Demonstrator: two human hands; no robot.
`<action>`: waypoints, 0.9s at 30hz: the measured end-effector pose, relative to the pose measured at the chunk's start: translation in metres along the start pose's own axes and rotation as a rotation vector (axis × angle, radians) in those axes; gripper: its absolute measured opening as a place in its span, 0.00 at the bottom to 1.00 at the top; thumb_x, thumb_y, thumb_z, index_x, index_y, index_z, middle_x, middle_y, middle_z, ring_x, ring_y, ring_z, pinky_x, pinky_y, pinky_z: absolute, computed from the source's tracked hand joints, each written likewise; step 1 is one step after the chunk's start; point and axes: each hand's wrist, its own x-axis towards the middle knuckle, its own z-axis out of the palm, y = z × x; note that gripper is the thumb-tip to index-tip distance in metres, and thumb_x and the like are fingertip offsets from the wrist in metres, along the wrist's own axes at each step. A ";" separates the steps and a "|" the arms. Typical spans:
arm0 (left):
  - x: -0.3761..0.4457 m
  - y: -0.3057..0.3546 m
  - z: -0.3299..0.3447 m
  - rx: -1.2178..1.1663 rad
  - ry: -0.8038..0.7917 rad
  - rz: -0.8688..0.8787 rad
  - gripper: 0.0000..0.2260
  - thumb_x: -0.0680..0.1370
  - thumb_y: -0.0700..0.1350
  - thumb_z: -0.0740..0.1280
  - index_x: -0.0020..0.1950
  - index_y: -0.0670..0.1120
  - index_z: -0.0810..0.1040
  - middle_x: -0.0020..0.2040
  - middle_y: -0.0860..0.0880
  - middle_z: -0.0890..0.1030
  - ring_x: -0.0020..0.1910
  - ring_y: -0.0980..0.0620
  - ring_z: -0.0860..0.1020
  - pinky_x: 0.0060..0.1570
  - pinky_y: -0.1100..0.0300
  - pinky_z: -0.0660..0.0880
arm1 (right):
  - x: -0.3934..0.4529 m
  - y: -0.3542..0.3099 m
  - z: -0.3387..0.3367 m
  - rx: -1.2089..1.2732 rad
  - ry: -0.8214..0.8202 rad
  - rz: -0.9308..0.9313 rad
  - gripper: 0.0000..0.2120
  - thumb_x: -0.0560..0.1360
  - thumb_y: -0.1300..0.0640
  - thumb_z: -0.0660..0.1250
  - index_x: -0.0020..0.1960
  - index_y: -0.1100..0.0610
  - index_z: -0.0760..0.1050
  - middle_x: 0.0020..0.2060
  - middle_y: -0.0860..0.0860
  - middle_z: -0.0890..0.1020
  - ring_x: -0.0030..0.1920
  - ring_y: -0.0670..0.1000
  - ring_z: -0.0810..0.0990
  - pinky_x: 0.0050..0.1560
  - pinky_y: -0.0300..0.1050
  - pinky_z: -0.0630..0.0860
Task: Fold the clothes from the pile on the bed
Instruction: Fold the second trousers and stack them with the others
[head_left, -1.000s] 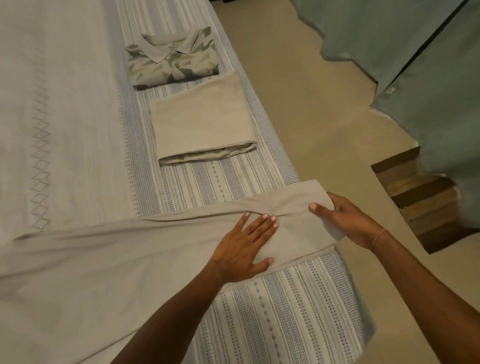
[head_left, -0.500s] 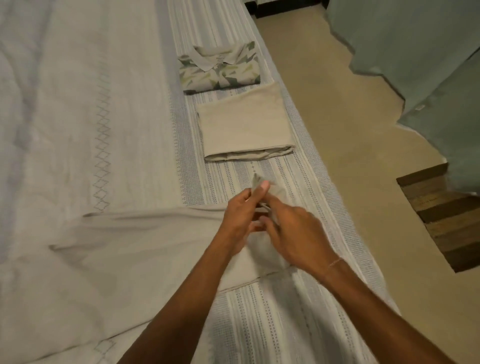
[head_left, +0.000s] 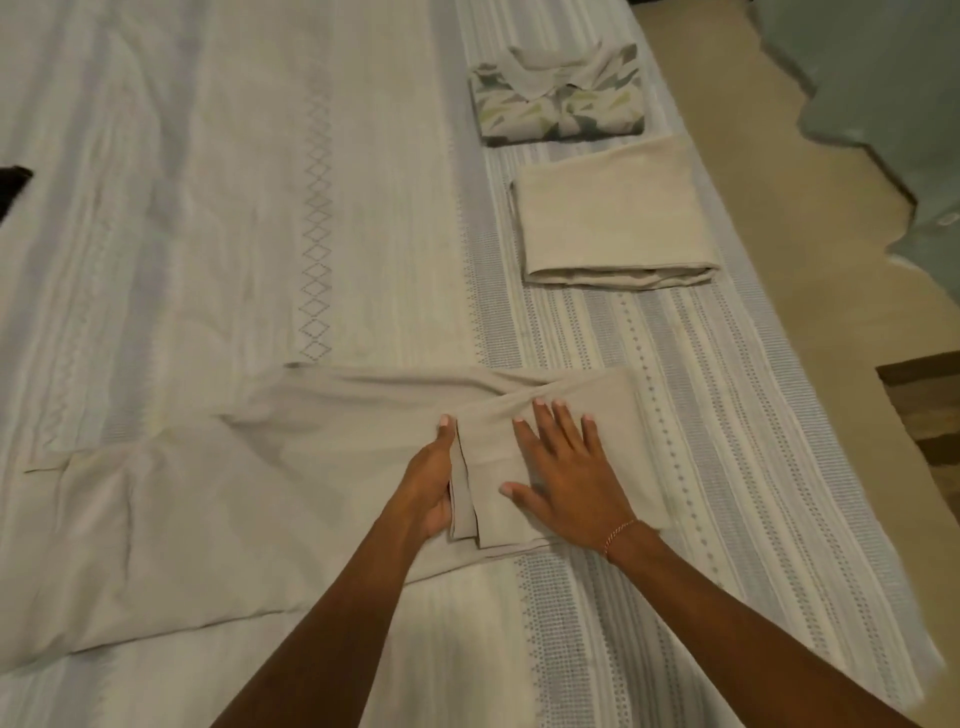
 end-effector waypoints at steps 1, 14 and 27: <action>0.001 -0.001 -0.005 -0.017 -0.002 -0.003 0.27 0.82 0.63 0.58 0.63 0.42 0.80 0.56 0.40 0.85 0.54 0.42 0.84 0.54 0.47 0.81 | 0.003 -0.007 0.007 -0.021 -0.008 -0.009 0.39 0.81 0.30 0.47 0.82 0.54 0.52 0.81 0.60 0.51 0.81 0.61 0.46 0.77 0.69 0.50; 0.006 -0.012 -0.010 0.183 -0.019 0.160 0.22 0.80 0.64 0.62 0.66 0.52 0.77 0.56 0.56 0.81 0.59 0.58 0.77 0.61 0.61 0.72 | 0.027 -0.066 0.036 -0.016 0.024 0.207 0.36 0.83 0.36 0.40 0.82 0.58 0.43 0.80 0.64 0.42 0.80 0.62 0.38 0.77 0.70 0.43; 0.008 -0.028 -0.009 1.079 0.670 1.009 0.19 0.80 0.48 0.68 0.67 0.41 0.73 0.58 0.44 0.79 0.55 0.45 0.77 0.54 0.49 0.77 | -0.007 0.033 -0.030 0.583 0.351 0.852 0.20 0.80 0.47 0.67 0.62 0.61 0.73 0.56 0.58 0.79 0.54 0.60 0.78 0.50 0.48 0.71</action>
